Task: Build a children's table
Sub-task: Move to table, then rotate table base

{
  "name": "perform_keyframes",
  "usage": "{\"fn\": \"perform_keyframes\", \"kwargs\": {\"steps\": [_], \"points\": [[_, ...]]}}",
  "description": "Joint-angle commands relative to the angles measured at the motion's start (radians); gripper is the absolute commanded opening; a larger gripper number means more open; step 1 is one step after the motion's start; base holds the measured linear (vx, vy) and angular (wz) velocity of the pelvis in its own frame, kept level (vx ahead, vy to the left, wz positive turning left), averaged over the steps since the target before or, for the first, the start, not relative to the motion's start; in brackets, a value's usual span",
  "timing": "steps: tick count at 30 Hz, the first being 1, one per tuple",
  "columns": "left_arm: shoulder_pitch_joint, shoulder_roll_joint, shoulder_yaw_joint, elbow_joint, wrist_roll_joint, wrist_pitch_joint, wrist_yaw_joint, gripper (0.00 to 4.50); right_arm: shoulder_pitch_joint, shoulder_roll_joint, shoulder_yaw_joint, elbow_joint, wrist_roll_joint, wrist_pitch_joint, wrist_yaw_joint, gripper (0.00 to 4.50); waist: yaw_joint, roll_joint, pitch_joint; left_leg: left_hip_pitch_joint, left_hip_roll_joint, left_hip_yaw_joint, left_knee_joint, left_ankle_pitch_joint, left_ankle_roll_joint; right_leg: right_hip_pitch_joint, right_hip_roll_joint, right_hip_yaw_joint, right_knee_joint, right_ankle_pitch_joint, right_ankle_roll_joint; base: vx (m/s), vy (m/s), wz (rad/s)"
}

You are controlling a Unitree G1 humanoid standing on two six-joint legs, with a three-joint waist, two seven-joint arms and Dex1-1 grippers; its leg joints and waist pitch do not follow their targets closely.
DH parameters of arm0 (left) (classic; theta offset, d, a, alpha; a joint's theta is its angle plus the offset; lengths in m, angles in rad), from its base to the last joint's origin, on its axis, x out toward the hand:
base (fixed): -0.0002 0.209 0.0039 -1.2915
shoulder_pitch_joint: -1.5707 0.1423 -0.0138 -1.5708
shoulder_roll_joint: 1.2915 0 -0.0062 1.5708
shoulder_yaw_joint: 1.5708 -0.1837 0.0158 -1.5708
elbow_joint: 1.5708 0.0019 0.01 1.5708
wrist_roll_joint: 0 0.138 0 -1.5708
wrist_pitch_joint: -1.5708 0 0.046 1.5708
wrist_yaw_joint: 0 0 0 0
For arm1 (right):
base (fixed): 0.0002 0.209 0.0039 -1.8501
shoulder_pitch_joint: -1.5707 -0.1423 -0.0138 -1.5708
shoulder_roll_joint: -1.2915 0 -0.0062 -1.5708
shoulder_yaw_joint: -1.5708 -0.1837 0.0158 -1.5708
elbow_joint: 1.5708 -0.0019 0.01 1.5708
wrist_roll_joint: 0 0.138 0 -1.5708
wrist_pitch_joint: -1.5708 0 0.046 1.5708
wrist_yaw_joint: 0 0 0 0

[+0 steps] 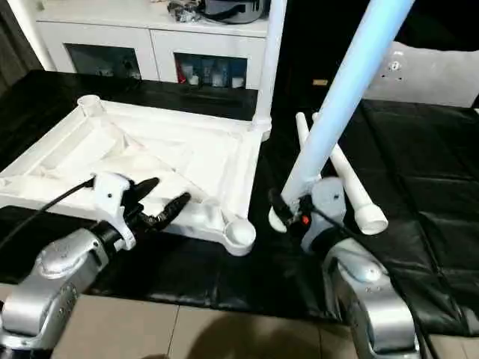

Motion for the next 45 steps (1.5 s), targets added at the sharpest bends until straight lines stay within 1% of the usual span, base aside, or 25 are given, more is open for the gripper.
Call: {"fn": "perform_keyframes", "kwargs": {"steps": [1, 2, 3, 4, 5, 6, 7, 9, 12, 14, 17, 18, 19, 21, 22, 25, 27, 30, 31, 33, 38, 39, 42, 43, 45], "points": [[-0.032, 0.026, -0.043, 0.031, 0.027, -0.011, -0.068, 4.43, -0.019, 0.000, -0.026, 0.015, 0.030, -0.013, 0.018, 1.90, -0.010, 0.006, -0.032, 0.009, 0.071, -0.025, -0.112, -0.387, -0.031, 0.019, -0.077, 0.049, -0.104, -0.458, -0.113, -0.051, 0.020, 0.03], [-0.043, 0.037, -0.053, 0.043, 0.034, -0.013, -0.084, 4.43, -0.023, -0.001, -0.026, 0.021, 0.034, -0.014, 0.025, 1.90, -0.010, 0.017, -0.032, 0.007, 0.072, -0.028, -0.114, -0.388, -0.036, 0.021, -0.080, 0.048, -0.104, -0.455, -0.110, -0.051, 0.020, 0.03], [-0.063, 0.056, -0.072, 0.065, 0.051, -0.031, -0.116, 4.49, -0.030, 0.001, -0.026, 0.036, 0.022, -0.053, 0.028, 1.90, -0.016, 0.007, -0.032, 0.000, 0.074, -0.030, -0.117, -0.385, -0.037, 0.027, -0.080, 0.046, -0.104, -0.449, -0.105, 0.000, 0.000, 0.00], [-0.063, 0.056, -0.072, 0.065, 0.051, -0.031, -0.116, 4.49, -0.030, 0.001, -0.026, 0.036, 0.022, -0.053, 0.028, 1.90, -0.016, 0.010, -0.036, -0.002, 0.073, -0.028, -0.116, -0.357, -0.033, 0.029, -0.084, 0.046, -0.106, -0.424, -0.108, 0.000, 0.000, 0.00], [-0.098, 0.089, -0.107, 0.104, 0.068, -0.055, -0.197, 4.50, -0.040, -0.001, -0.020, 0.056, 0.009, -0.101, 0.044, 1.90, -0.016, 0.010, -0.037, -0.003, 0.074, -0.027, -0.116, -0.338, -0.030, 0.031, -0.084, 0.047, -0.103, -0.397, -0.117, 0.000, 0.000, 0.00], [-0.101, 0.091, -0.110, 0.107, 0.068, -0.057, -0.202, 4.50, -0.040, -0.002, -0.020, 0.057, 0.009, -0.100, 0.044, 1.90, -0.013, 0.011, -0.039, -0.003, 0.074, -0.023, -0.116, -0.308, -0.023, 0.029, -0.084, 0.048, -0.103, -0.367, -0.124, 0.000, 0.000, 0.00], [-0.155, 0.123, -0.148, 0.175, 0.082, -0.090, -0.299, 4.20, -0.053, -0.011, -0.021, 0.072, 0.011, -0.078, 0.044, 1.90, -0.014, 0.017, -0.035, -0.005, 0.072, -0.022, -0.119, -0.299, -0.020, 0.031, -0.081, 0.047, -0.106, -0.348, -0.131, 0.000, 0.000, 0.00], [-0.193, 0.137, -0.168, 0.227, 0.091, -0.112, -0.352, 4.10, -0.060, -0.020, -0.020, 0.080, 0.018, -0.063, 0.054, 1.90, -0.014, 0.015, -0.041, -0.001, 0.072, -0.019, -0.114, -0.284, -0.021, 0.033, -0.083, 0.048, -0.099, -0.323, -0.148, 0.000, 0.000, 0.00], [-0.251, 0.158, -0.198, 0.323, 0.102, -0.165, -0.445, 3.85, -0.061, -0.037, -0.013, 0.086, 0.027, -0.078, 0.098, 1.90, -0.008, 0.013, -0.045, -0.008, 0.072, -0.012, -0.111, -0.214, -0.001, 0.040, -0.085, 0.048, -0.092, -0.261, -0.175, 0.000, 0.000, 0.00], [-0.303, 0.168, -0.222, 0.418, 0.127, -0.217, -0.505, 3.64, -0.055, -0.046, -0.006, 0.086, 0.041, -0.074, 0.126, 1.90, -0.005, 0.012, -0.052, -0.008, 0.072, -0.007, -0.105, -0.144, 0.015, 0.045, -0.087, 0.048, -0.088, -0.186, -0.190, 0.000, 0.000, 0.00], [-0.344, 0.166, -0.233, 0.492, 0.137, -0.256, -0.542, 3.34, -0.052, -0.050, 0.001, 0.087, 0.049, -0.074, 0.143, 1.90, -0.002, 0.012, -0.062, -0.012, 0.075, -0.003, -0.096, -0.002, 0.050, 0.055, -0.087, 0.042, -0.064, 0.034, -0.244, 0.000, 0.000, 0.00], [-0.380, 0.159, -0.243, 0.557, 0.141, -0.292, -0.585, 3.18, -0.051, -0.051, 0.006, 0.089, 0.048, -0.082, 0.147, 1.90, -0.001, 0.012, -0.062, -0.013, 0.073, -0.001, -0.095, 0.006, 0.058, 0.055, -0.086, 0.042, -0.066, 0.044, -0.248, 0.000, 0.000, 0.00], [-0.396, 0.155, -0.247, 0.588, 0.143, -0.312, -0.607, 3.18, -0.051, -0.051, 0.008, 0.091, 0.046, -0.085, 0.148, 1.90, 0.000, 0.015, -0.062, -0.010, 0.072, 0.001, -0.094, 0.006, 0.063, 0.052, -0.085, 0.041, -0.066, 0.052, -0.259, 0.000, 0.000, 0.00], [-0.453, 0.135, -0.263, 0.716, 0.158, -0.385, -0.669, 3.00, -0.051, -0.044, 0.007, 0.095, 0.044, -0.093, 0.152, 1.90, -0.001, 0.014, -0.061, -0.009, 0.073, 0.003, -0.094, -0.006, 0.065, 0.053, -0.086, 0.041, -0.066, 0.052, -0.269, 0.000, 0.000, 0.00], [-0.456, 0.134, -0.264, 0.723, 0.159, -0.390, -0.672, 2.88, -0.051, -0.044, 0.007, 0.095, 0.044, -0.093, 0.152, 1.90, 0.002, 0.023, -0.062, -0.008, 0.075, 0.001, -0.094, -0.015, 0.062, 0.054, -0.088, 0.041, -0.065, 0.045, -0.273, 0.000, 0.000, 0.00], [-0.492, 0.121, -0.282, 0.817, 0.196, -0.465, -0.683, 2.64, -0.046, -0.042, 0.006, 0.092, 0.045, -0.094, 0.155, 1.90, -0.002, 0.017, -0.057, -0.007, 0.082, 0.002, -0.101, -0.088, 0.039, 0.056, -0.093, 0.043, -0.073, -0.028, -0.276, 0.000, 0.000, 0.00], [-0.518, 0.102, -0.275, 0.876, 0.195, -0.484, -0.696, 2.38, -0.040, -0.042, 0.006, 0.087, 0.046, -0.091, 0.156, 1.90, 0.001, 0.017, -0.056, -0.001, 0.084, 0.004, -0.101, -0.106, 0.030, 0.053, -0.095, 0.045, -0.078, -0.071, -0.274, 0.000, 0.000, 0.00], [-0.547, 0.095, -0.285, 0.940, 0.210, -0.504, -0.716, 2.20, -0.037, -0.043, 0.008, 0.084, 0.046, -0.090, 0.159, 1.90, 0.003, 0.015, -0.055, -0.002, 0.087, 0.006, -0.104, -0.114, 0.022, 0.052, -0.095, 0.046, -0.078, -0.088, -0.274, 0.000, 0.000, 0.00], [-0.562, 0.091, -0.286, 0.979, 0.218, -0.523, -0.730, 2.05, -0.036, -0.042, 0.009, 0.086, 0.046, -0.092, 0.160, 1.90, 0.003, 0.020, -0.053, -0.001, 0.087, 0.006, -0.104, -0.124, 0.019, 0.051, -0.095, 0.046, -0.079, -0.103, -0.271, 0.000, 0.000, 0.00], [-0.591, 0.079, -0.281, 1.052, 0.230, -0.564, -0.749, 1.95, -0.036, -0.040, 0.010, 0.089, 0.045, -0.096, 0.163, 1.90, 0.002, 0.016, -0.052, -0.001, 0.084, 0.006, -0.105, -0.134, 0.017, 0.052, -0.093, 0.045, -0.086, -0.135, -0.259, 0.000, 0.000, 0.00], [-0.634, 0.061, -0.266, 1.138, 0.237, -0.619, -0.774, 1.66, -0.040, -0.038, 0.010, 0.095, 0.047, -0.099, 0.167, 1.90, 0.004, 0.014, -0.056, -0.001, 0.090, 0.007, -0.104, -0.107, 0.020, 0.053, -0.098, 0.046, -0.078, -0.072, -0.279, 0.000, 0.000, 0.00], [-0.634, 0.061, -0.266, 1.140, 0.237, -0.621, -0.774, 1.44, -0.040, -0.038, 0.010, 0.095, 0.047, -0.099, 0.167, 1.90, 0.004, 0.015, -0.056, -0.001, 0.089, 0.007, -0.104, -0.102, 0.025, 0.053, -0.097, 0.045, -0.077, -0.063, -0.281, 0.000, 0.000, 0.00], [-0.655, 0.054, -0.269, 1.191, 0.249, -0.651, -0.782, 1.20, -0.044, -0.034, 0.007, 0.103, 0.042, -0.111, 0.165, 1.90, 0.006, 0.019, -0.055, 0.000, 0.090, 0.006, -0.105, -0.116, 0.024, 0.054, -0.099, 0.046, -0.079, -0.077, -0.284, 0.000, 0.000, 0.00], [-0.661, 0.051, -0.266, 1.206, 0.253, -0.658, -0.784, 1.20, -0.045, -0.033, 0.006, 0.103, 0.042, -0.111, 0.164, 1.90, 0.005, 0.018, -0.054, 0.000, 0.090, 0.006, -0.106, -0.124, 0.022, 0.053, -0.098, 0.046, -0.081, -0.085, -0.283, 0.000, 0.000, 0.00], [-0.672, 0.046, -0.261, 1.231, 0.257, -0.670, -0.789, 0.84, -0.047, -0.032, 0.004, 0.104, 0.044, -0.112, 0.164, 1.90, 0.006, 0.017, -0.054, -0.001, 0.091, 0.006, -0.106, -0.128, 0.019, 0.055, -0.100, 0.047, -0.080, -0.092, -0.284, 0.000, 0.000, 0.00]]}}
